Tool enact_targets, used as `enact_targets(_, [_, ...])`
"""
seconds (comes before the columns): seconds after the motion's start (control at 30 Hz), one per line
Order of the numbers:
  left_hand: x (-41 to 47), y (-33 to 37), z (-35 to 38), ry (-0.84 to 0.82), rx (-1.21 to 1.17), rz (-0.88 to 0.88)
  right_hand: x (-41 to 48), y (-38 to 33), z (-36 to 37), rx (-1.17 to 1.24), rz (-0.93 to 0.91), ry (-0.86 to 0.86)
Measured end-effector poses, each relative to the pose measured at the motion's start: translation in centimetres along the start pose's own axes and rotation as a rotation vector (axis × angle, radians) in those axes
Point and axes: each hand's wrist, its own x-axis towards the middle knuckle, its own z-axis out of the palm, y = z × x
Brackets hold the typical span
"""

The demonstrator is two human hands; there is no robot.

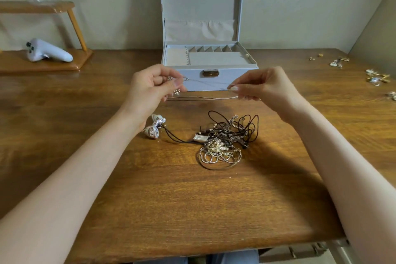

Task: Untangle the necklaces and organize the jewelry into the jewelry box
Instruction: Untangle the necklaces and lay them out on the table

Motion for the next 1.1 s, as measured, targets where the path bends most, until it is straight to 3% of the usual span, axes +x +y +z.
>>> enact_targets(0.1, [0.6,-0.6,-1.0,0.090,0.057,-0.060,0.3,0.8,-0.4,-0.102,0.025,0.036])
enact_targets(0.3, [1.3,-1.7,-2.3,0.186,0.198,-0.167,0.8,2.3,-1.1,-0.081,0.116,0.109])
enact_targets(0.67, [2.1,-3.6,-4.4,0.200,0.599,-0.398,1.1,4.1,-3.6,-0.255,0.331,0.193])
enact_targets(1.1, [2.0,-2.7,-4.8,0.146,0.814,-0.429,0.9,4.2,-5.3,-0.339,0.584,0.155])
